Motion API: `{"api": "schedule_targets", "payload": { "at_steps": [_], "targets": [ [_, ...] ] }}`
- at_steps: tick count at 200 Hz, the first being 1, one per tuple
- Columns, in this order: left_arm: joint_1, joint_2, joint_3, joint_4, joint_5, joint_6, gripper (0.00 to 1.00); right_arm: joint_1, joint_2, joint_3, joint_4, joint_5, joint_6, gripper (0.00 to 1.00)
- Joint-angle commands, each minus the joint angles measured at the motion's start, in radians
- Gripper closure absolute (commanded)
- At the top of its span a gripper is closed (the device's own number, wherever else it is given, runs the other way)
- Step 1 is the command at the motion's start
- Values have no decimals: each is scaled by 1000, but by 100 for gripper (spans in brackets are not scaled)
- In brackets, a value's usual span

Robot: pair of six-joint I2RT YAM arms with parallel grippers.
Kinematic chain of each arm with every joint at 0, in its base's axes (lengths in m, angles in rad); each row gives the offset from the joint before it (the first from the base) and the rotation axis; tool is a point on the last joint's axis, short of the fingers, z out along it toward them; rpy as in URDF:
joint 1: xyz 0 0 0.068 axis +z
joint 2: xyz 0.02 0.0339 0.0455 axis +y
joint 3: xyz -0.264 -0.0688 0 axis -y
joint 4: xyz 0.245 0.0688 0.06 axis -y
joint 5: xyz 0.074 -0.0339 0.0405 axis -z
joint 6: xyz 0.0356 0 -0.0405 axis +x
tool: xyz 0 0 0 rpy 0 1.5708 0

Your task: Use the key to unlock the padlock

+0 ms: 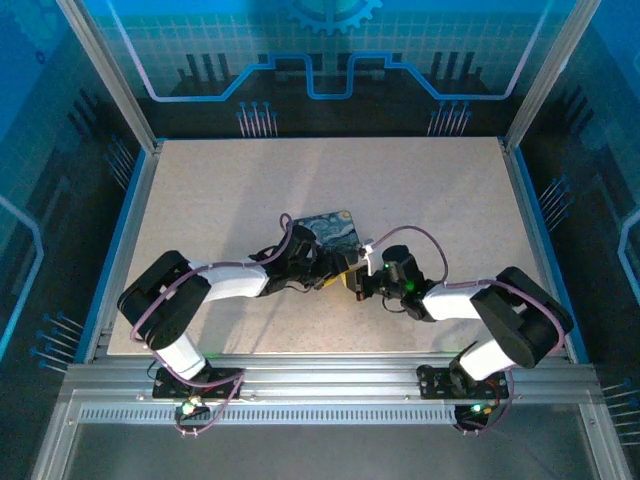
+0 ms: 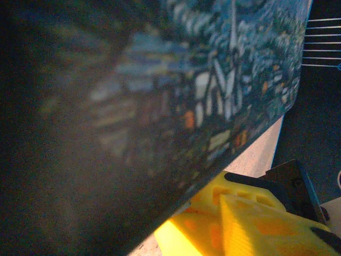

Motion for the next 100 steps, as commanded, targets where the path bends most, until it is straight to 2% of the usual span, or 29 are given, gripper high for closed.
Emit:
{"api": "schedule_targets", "payload": {
  "at_steps": [1,47,100],
  "targets": [
    [-4,-39,-33,-17,23,-17,46,26,25,1,101,-2,50,97],
    [21,-159,-94,-61,-5,-6,37,52,75,36,100,-10,130,97],
    [50,-347,-234,-64,-83,-42,34,96,109,63,104,11,211,98]
  ]
}}
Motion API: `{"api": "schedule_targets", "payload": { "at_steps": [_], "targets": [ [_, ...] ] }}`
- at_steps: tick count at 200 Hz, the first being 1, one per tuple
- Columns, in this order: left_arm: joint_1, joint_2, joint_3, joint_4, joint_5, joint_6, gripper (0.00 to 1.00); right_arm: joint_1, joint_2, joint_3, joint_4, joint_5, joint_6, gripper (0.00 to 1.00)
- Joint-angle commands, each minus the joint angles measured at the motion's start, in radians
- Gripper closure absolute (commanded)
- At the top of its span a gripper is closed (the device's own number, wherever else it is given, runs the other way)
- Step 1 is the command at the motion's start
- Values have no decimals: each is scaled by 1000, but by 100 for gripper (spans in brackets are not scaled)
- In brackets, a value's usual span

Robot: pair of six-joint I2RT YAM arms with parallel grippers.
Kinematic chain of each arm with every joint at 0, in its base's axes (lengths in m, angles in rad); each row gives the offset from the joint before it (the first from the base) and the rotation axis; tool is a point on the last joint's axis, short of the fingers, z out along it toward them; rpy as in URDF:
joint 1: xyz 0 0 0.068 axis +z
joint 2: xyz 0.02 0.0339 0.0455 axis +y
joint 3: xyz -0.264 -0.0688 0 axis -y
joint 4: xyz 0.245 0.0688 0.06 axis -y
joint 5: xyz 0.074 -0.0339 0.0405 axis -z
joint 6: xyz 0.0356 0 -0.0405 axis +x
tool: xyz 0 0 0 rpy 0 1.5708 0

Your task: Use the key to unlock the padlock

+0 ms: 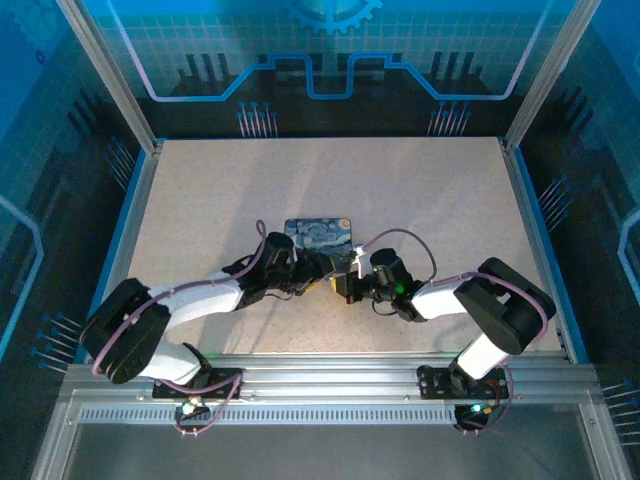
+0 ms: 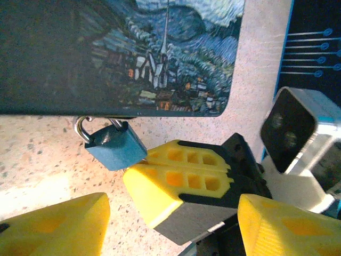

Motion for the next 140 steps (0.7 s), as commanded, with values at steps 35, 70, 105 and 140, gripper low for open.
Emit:
{"api": "schedule_targets", "payload": {
  "at_steps": [35,70,105,140],
  "targets": [
    [17,-132,-176,92,-90,-122,37,51,8,25,57,33,150,98],
    [22,-137,-222,158,-109,-174,39,86,-7,44,-9,61,213,98],
    [22,-87,-255,288,-105,-235,43,109,-14,38,-11,95,285,98],
    [22,-58,-260,332,-110,-251,45,120,-6,38,16,92,351,98]
  ]
}}
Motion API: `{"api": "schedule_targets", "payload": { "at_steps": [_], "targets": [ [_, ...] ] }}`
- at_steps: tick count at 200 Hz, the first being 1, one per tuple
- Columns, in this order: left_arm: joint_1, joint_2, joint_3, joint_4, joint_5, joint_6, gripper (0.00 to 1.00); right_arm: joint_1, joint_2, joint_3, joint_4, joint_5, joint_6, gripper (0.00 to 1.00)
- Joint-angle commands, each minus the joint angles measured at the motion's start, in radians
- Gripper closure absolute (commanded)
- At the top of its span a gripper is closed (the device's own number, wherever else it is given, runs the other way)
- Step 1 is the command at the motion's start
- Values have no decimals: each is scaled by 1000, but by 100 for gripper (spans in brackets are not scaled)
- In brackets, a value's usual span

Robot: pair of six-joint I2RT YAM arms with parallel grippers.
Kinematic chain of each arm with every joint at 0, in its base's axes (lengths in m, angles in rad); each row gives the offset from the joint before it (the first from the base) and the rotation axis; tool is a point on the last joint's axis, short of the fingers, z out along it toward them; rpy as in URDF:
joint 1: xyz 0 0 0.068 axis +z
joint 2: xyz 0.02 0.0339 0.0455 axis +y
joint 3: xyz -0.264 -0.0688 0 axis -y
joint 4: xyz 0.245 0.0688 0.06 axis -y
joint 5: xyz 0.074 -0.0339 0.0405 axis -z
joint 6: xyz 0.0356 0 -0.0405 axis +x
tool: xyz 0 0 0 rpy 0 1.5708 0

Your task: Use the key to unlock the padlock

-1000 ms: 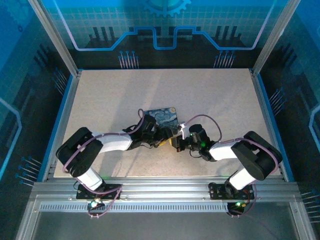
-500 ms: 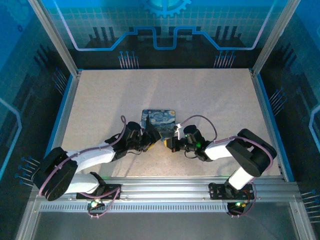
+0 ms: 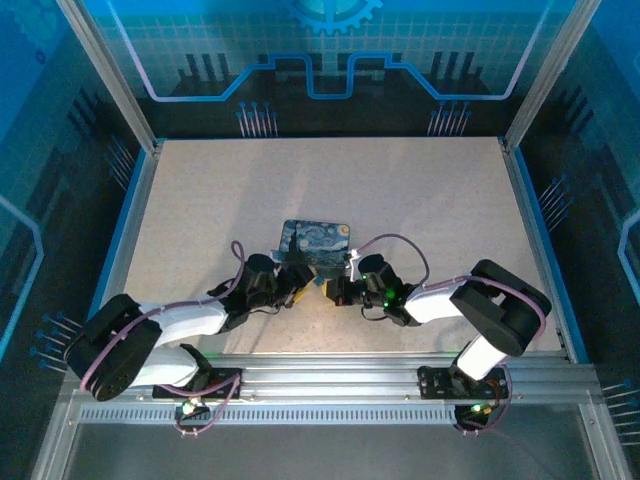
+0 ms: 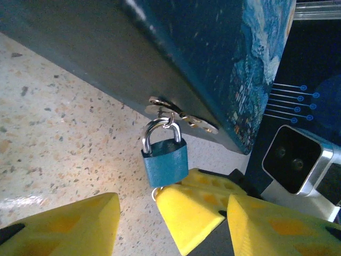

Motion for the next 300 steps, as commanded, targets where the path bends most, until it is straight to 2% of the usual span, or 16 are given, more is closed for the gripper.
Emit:
{"api": "schedule_targets", "payload": {
  "at_steps": [1,86,144,178,263,300],
  "targets": [
    [6,20,-19,83,-21,-37,45,20,-11,14,33,17,70,98],
    [7,95,-19,134,-29,-72,47,38,5,31,46,1,202,97],
    [7,199,-20,286,-24,-111,53,49,-1,56,-4,-5,229,97],
    [6,252,-19,358,-18,-126,60,51,7,58,4,-8,250,97],
    [5,255,-11,347,-14,-118,76,51,-4,57,10,10,297,95],
    [5,254,-6,340,-10,-114,87,48,-27,54,-11,16,291,90]
  ]
}}
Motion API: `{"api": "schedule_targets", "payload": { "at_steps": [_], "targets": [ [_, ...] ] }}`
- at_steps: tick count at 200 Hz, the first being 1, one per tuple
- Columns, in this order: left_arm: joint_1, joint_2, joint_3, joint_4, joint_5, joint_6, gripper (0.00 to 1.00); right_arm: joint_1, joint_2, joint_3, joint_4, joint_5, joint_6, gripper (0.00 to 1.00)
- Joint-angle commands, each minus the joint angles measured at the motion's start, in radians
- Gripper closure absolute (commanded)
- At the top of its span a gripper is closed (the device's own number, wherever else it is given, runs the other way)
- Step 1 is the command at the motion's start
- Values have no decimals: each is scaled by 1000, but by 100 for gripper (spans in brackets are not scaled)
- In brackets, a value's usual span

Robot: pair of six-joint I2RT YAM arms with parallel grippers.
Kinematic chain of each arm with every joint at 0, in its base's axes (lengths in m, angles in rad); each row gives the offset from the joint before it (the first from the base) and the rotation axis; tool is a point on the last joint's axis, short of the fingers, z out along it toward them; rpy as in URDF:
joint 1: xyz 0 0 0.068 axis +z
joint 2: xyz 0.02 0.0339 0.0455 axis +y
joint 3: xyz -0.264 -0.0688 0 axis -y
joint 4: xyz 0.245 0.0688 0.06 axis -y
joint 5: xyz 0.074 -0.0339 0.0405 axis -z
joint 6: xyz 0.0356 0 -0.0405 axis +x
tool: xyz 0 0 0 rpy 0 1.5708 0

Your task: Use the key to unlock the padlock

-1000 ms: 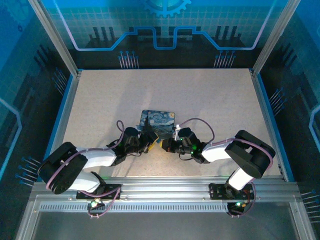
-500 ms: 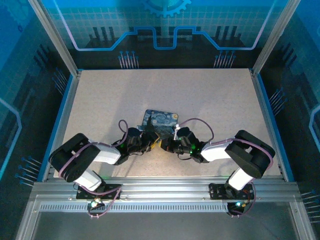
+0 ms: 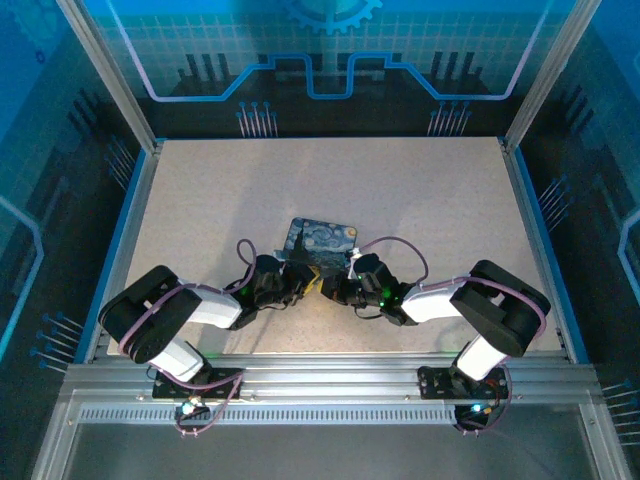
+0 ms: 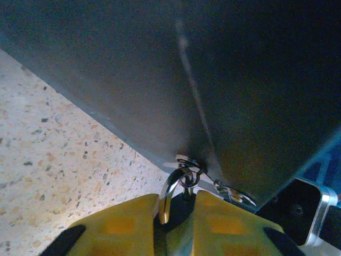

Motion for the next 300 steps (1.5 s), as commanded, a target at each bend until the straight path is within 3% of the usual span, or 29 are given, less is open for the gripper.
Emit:
{"api": "schedule_targets", "payload": {
  "at_steps": [1,57,138,250,300],
  "targets": [
    [1,7,2,31,10,3,88,17,-26,21,9,-1,3,90],
    [0,5,4,28,11,5,99,8,-44,15,0,-13,11,80],
    [0,-25,19,-30,12,7,100,-9,-150,-6,-157,2,-68,61],
    [1,-118,90,-247,44,8,100,-3,-379,152,-604,86,-670,34],
    [5,-154,131,-398,44,-1,100,24,-461,184,-694,193,-1069,32]
  ]
}}
